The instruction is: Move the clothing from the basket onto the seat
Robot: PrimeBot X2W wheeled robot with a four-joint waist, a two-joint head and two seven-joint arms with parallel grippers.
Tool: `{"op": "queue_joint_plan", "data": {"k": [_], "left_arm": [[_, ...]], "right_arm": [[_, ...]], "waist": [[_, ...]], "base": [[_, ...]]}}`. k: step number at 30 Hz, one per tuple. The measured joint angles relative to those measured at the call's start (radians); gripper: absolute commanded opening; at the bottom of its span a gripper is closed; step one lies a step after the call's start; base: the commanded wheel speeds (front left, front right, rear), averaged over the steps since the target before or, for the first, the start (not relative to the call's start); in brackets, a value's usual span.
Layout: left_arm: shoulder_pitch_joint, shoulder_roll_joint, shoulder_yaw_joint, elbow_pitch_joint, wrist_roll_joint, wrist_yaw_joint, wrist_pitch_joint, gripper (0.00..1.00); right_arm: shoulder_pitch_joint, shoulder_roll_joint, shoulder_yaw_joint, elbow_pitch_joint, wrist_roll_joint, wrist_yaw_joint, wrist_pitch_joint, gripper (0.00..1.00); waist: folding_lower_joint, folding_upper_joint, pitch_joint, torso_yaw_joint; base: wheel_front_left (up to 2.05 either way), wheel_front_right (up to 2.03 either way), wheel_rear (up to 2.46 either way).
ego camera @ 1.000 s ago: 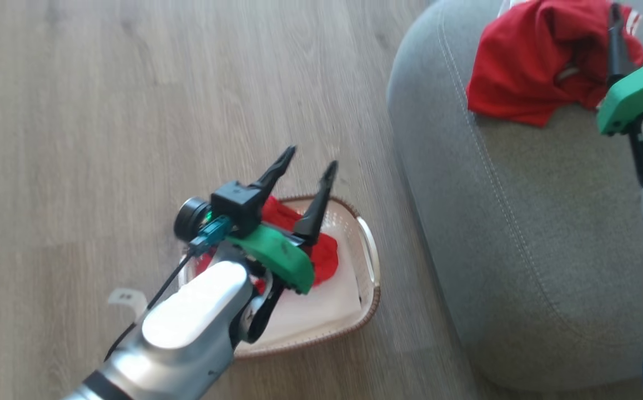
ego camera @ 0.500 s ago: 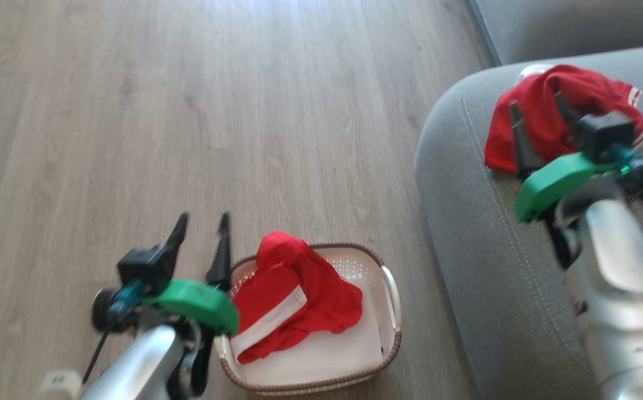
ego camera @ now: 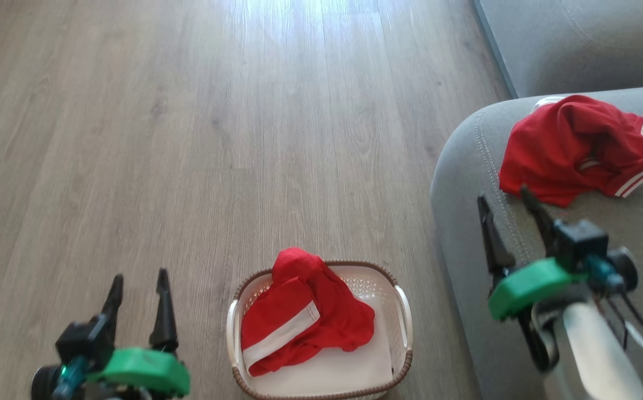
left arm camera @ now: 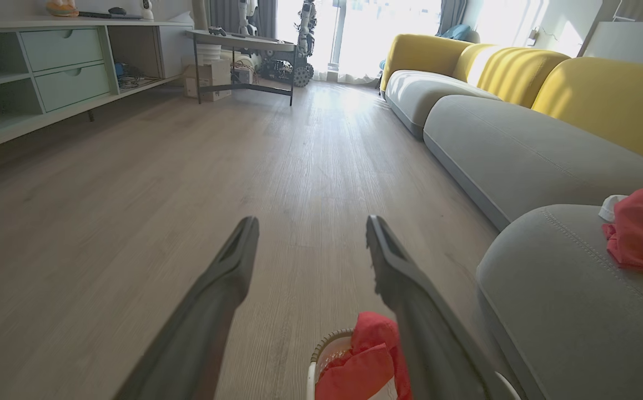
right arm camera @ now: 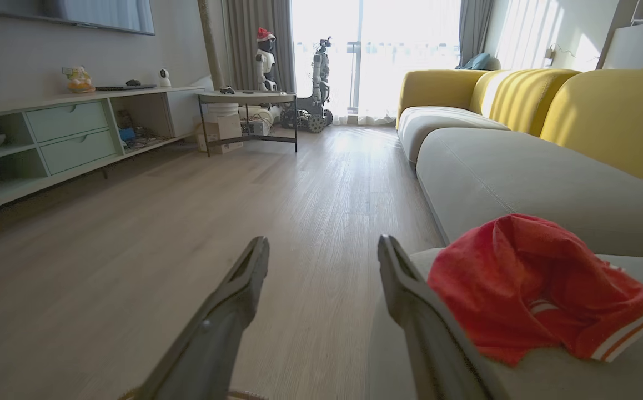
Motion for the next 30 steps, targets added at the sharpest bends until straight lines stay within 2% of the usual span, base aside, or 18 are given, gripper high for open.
{"op": "queue_joint_plan", "data": {"k": [6, 12, 30], "left_arm": [[0.149, 0.010, 0.065, -0.096, 0.031, 0.022, 0.000, 1.00], [0.205, 0.010, 0.101, -0.126, 0.046, 0.017, 0.000, 1.00], [0.215, -0.002, 0.119, -0.105, 0.062, -0.020, 0.000, 1.00]], "right_arm": [[0.145, 0.007, 0.017, -0.131, 0.047, 0.000, 0.006, 1.00], [0.208, 0.008, -0.004, -0.221, 0.071, 0.000, 0.033, 1.00], [0.255, 0.009, -0.013, -0.264, 0.088, 0.000, 0.062, 1.00]], "waist": [[0.0000, 0.0000, -0.009, 0.004], [0.0000, 0.0000, -0.015, 0.008], [0.0000, 0.0000, -0.022, 0.005]], "base": [[0.00, 0.00, 0.00], [0.00, 0.00, 0.00], [0.00, 0.00, 0.00]]}}
